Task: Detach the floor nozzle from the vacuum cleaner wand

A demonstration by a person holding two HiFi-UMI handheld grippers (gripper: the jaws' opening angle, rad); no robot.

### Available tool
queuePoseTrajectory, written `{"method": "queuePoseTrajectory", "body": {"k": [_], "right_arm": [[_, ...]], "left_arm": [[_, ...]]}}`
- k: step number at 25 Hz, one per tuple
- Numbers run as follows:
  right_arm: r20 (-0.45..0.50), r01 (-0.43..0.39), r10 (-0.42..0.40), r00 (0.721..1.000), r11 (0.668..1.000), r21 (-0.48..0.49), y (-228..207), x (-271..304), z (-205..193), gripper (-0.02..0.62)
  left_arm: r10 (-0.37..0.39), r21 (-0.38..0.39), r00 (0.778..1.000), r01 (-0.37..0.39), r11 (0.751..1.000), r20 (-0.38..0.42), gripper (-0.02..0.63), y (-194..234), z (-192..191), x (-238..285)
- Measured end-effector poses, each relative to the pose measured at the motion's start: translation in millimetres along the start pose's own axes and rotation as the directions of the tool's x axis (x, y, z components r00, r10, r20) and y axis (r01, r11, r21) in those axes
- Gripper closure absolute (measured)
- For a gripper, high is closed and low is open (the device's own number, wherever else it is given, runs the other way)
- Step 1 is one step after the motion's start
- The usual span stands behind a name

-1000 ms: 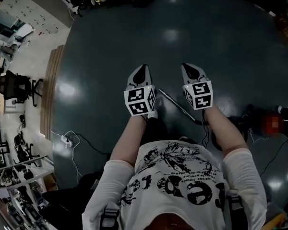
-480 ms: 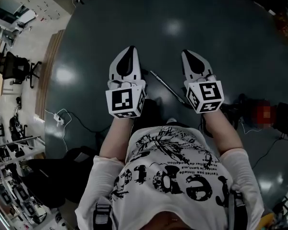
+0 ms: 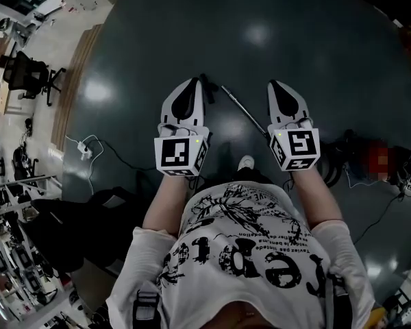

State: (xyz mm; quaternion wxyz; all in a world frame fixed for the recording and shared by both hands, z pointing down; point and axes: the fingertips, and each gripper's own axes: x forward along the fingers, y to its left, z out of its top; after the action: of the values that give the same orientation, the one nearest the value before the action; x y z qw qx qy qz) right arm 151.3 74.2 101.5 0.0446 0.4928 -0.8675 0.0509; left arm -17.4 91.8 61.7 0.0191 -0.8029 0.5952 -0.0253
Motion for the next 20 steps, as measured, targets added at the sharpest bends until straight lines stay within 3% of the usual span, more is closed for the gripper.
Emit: {"method": "queuePoseTrajectory", "body": {"k": [5,12,20], "right_arm": [[-0.025,-0.029,0.027,0.999,0.996,-0.084,58,-26,-14,0.594],[0.000,-0.010,0.010,1.000,0.995,-0.098,148,-64,-14,0.594],[0.000,0.019,-0.019,1.000,0.996,-0.085,210,-89,-11,0.594]], "left_arm": [[0.070,0.035,0.997,-0.071,0.997,0.036,0.600,21,5,-70],[0.045,-0.033,0.999,-0.045,0.998,-0.008,0.600,54,-10,-154],[-0.004,-0.054,1.000,0.003,0.999,0.000,0.600,71,-11,-207]]}}
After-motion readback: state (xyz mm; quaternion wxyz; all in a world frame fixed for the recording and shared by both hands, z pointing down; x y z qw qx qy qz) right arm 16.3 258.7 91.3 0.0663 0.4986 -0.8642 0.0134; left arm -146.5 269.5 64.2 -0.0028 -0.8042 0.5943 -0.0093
